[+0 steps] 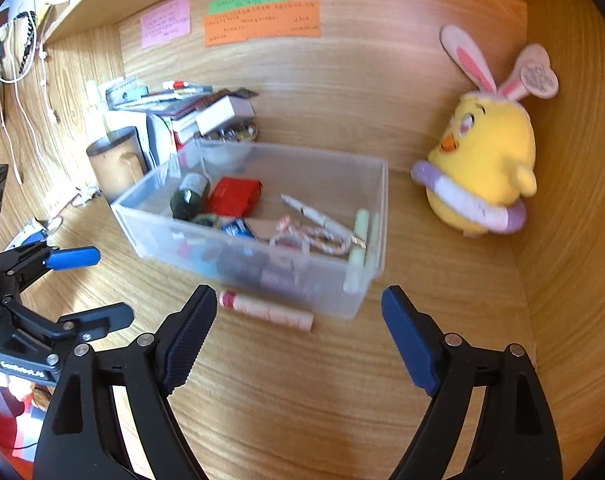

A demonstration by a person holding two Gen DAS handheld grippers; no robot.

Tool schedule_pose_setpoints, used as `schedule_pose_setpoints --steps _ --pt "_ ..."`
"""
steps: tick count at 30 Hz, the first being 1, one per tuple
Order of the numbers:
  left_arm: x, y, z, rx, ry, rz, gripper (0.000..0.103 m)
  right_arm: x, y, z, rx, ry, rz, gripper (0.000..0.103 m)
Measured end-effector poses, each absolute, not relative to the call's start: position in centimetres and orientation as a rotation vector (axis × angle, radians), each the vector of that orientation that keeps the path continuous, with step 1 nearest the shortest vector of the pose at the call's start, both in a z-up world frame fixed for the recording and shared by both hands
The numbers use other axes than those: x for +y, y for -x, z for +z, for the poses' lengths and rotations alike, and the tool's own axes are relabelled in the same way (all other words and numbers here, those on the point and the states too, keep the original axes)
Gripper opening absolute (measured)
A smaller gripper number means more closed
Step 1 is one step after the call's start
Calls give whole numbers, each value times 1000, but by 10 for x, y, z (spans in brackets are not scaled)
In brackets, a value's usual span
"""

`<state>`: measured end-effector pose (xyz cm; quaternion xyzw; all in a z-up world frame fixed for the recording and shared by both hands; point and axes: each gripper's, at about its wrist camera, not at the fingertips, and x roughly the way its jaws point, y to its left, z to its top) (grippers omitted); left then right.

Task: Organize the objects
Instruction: 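Withdraw both tools from the box toward the remaining items, then grasp the white-and-mint cylinder with the left tool while the right tool grasps the pink-and-white tube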

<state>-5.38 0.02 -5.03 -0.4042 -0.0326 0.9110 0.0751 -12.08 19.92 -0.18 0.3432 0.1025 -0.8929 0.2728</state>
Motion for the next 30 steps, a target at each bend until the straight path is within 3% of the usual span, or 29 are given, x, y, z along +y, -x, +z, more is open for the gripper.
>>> schedule_pose_setpoints --steps 9,14,18,20,26,30 --pt "16 43 -81 -81 1314 2628 94 204 124 -29 258 -1033 -2411 83" --pt "27 43 -85 -57 1301 2577 66 191 127 -42 298 -1077 -2396 83" --pt "32 40 -86 7 1279 2585 55 177 129 -49 321 -1102 -2372 83" --pt "31 38 -86 25 1276 2605 45 170 131 -52 326 -1106 -2374 83" --pt "15 39 -86 -25 1268 2641 31 145 140 -63 361 -1168 -2358 83" --pt "4 40 -86 -51 1266 2661 27 137 145 -70 310 -1216 -2361 84"
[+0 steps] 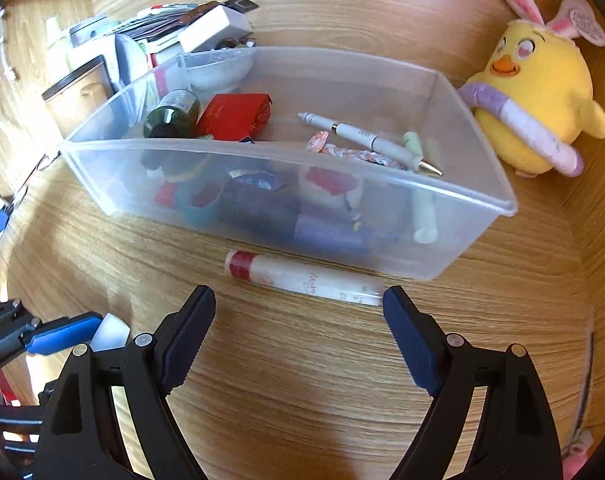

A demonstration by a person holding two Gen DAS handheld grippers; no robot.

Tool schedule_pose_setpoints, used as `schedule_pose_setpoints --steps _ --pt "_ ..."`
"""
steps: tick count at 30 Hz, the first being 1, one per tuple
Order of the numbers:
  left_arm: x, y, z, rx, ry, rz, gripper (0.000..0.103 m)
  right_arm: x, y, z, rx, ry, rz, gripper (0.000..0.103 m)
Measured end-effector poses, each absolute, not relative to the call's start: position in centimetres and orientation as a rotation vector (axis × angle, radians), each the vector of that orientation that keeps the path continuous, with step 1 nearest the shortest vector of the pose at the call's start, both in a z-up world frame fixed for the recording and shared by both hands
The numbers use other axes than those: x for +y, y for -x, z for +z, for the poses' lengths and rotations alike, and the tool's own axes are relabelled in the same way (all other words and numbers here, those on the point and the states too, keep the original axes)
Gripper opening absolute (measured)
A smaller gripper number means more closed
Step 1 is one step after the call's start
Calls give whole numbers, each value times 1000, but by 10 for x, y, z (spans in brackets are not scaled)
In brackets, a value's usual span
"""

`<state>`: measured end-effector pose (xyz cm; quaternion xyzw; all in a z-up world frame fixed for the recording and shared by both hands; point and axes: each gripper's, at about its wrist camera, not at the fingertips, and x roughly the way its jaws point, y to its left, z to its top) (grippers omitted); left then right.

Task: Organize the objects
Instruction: 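Grasp the white-and-mint cylinder with the left tool while the right tool grasps the pink-and-white tube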

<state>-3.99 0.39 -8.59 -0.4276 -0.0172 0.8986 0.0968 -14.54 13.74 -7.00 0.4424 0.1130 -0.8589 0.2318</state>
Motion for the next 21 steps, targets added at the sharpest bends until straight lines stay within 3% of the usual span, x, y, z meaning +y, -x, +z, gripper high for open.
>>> schedule_pose_setpoints --steps 6,9,12,14,21 --pt "-9 40 -86 -77 1258 2685 25 135 153 -73 201 -1271 -2404 91" --pt "-13 40 -86 -90 1256 2694 25 127 153 -76 265 -1276 -2430 91" --pt "-18 41 -85 -110 1247 2702 25 122 154 -77 294 -1272 -2440 91" --pt "-19 41 -82 -125 1235 2706 25 124 155 -76 283 -1271 -2456 83" --pt "-22 47 -64 -153 1170 2742 25 137 152 -71 192 -1263 -2435 83"
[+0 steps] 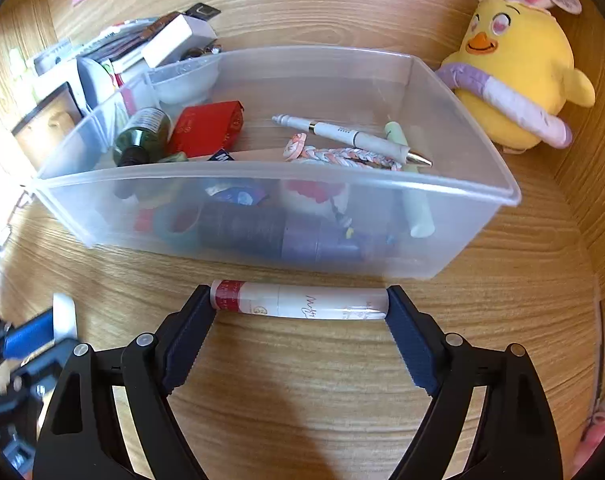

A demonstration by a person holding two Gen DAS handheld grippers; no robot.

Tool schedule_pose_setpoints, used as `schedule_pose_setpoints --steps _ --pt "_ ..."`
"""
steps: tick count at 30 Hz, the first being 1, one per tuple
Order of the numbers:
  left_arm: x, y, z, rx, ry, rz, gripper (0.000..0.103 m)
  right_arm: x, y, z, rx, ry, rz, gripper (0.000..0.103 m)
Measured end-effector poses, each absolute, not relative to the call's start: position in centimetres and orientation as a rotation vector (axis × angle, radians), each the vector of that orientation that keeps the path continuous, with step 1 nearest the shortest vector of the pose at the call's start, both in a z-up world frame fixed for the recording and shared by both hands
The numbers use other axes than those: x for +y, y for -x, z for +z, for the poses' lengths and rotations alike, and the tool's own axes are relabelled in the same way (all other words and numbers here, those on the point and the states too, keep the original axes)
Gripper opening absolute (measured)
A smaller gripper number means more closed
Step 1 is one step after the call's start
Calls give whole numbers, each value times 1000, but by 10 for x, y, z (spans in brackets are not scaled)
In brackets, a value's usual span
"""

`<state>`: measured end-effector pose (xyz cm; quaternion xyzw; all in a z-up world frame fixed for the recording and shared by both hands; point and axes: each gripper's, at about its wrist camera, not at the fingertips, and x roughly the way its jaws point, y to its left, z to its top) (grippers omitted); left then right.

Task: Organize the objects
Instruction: 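Grasp the white-and-mint cylinder with the left tool while the right tool grasps the pink-and-white tube, then carry the cylinder and tube over the clear box and lower them inside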

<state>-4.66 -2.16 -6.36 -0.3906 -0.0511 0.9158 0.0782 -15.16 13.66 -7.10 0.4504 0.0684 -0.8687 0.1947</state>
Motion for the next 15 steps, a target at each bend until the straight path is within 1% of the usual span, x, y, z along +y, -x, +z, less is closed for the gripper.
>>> schedule_pose_setpoints --steps 2,15 --pt "-22 49 -58 -162 1153 2752 25 140 146 -68 179 -1242 -2430 83" --pt "-21 66 -27 -196 1051 2810 25 161 110 -12 262 -945 -2508 83"
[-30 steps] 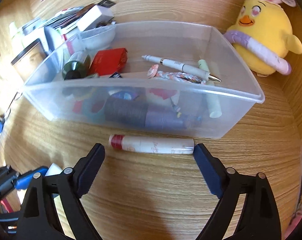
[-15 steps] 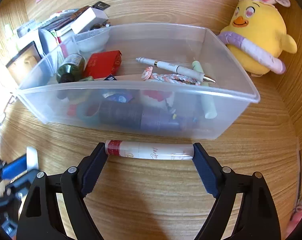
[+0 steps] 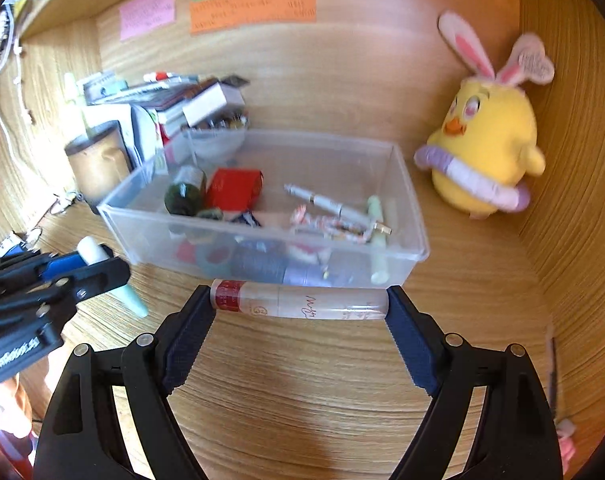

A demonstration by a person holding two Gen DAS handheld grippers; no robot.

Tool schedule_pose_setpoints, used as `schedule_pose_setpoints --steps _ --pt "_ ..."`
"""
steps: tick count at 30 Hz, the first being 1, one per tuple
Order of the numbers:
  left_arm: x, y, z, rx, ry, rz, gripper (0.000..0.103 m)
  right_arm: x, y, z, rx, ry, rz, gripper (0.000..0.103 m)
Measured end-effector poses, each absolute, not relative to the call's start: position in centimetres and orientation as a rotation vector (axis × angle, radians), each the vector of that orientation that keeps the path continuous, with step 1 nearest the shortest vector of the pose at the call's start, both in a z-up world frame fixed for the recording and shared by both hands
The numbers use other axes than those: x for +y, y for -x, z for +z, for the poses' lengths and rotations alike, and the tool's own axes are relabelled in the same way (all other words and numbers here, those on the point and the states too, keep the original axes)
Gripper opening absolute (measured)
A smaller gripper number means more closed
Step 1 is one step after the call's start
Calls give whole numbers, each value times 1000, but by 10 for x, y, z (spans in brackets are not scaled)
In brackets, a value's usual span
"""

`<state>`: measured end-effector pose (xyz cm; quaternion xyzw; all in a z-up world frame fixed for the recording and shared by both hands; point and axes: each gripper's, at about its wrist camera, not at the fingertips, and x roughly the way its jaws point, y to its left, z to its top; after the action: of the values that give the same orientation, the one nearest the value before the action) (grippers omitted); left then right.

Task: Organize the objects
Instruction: 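Carry the cylinder and tube over the clear box and lower them inside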

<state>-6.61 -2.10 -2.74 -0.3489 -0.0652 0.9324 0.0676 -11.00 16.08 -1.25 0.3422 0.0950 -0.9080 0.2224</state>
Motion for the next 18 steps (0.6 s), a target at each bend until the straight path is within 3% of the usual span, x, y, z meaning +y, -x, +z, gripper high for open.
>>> schedule_pose_setpoints --steps 18 --pt "-16 95 26 -201 882 2875 25 172 127 27 172 -809 -2512 83"
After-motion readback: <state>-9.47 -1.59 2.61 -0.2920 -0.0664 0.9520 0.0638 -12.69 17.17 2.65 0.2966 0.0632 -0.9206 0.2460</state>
